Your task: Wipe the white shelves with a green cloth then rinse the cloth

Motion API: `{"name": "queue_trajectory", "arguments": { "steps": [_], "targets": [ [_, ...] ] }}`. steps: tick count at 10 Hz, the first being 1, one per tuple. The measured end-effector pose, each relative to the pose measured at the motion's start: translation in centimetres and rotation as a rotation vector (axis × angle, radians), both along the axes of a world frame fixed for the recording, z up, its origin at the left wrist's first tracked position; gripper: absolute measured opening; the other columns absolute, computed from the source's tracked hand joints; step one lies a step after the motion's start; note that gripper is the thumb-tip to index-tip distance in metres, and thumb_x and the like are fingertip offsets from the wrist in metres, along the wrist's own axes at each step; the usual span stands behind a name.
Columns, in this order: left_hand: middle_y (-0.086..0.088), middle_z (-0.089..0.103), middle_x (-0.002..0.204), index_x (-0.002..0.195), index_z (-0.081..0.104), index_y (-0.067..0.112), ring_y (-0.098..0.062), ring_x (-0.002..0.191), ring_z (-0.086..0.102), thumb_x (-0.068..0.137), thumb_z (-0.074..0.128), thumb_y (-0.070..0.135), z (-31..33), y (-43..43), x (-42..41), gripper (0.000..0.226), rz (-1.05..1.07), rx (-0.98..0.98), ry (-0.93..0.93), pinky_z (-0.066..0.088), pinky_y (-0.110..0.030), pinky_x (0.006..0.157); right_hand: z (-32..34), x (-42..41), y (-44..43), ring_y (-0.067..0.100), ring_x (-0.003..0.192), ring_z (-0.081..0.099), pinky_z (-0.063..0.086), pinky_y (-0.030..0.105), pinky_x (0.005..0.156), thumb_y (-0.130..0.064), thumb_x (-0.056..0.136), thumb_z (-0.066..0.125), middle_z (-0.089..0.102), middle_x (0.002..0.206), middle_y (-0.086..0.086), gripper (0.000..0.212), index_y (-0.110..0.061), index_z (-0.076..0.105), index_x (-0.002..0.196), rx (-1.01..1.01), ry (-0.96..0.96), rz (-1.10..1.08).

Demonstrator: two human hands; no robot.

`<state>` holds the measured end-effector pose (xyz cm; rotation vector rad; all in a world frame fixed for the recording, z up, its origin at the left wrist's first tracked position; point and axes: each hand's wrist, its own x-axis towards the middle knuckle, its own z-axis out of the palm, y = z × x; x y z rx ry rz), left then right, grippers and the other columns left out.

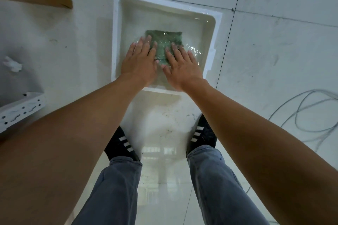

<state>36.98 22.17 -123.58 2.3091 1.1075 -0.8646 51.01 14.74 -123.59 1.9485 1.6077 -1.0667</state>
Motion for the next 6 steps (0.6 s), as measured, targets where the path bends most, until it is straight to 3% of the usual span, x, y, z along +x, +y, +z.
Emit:
{"name": "queue_trajectory", "arguments": {
  "steps": [3,6],
  "targets": [
    [-0.006,-0.007,0.17,0.162,0.003,0.016,-0.023,0.156,-0.009,0.107,0.018,0.043,1.4,0.3,-0.2,0.063,0.018,-0.052,0.014,-0.001,-0.044,0.127,1.7,0.0,0.0,0.018,0.153,-0.008,-0.003,0.04,0.123,-0.051,0.104,0.013,-0.008,0.167,0.001,0.065,-0.021,-0.003,0.16,-0.007,0.011,-0.032],
    [-0.002,-0.005,0.17,0.162,0.004,0.016,-0.021,0.157,-0.008,0.107,0.02,0.042,8.2,0.9,0.1,0.063,0.097,-0.118,0.012,-0.003,-0.041,0.127,8.6,1.4,1.7,0.02,0.153,-0.006,-0.001,0.04,0.124,-0.05,0.104,0.012,-0.008,0.167,0.004,0.066,-0.018,-0.004,0.159,-0.059,0.054,-0.047]
  ]
}}
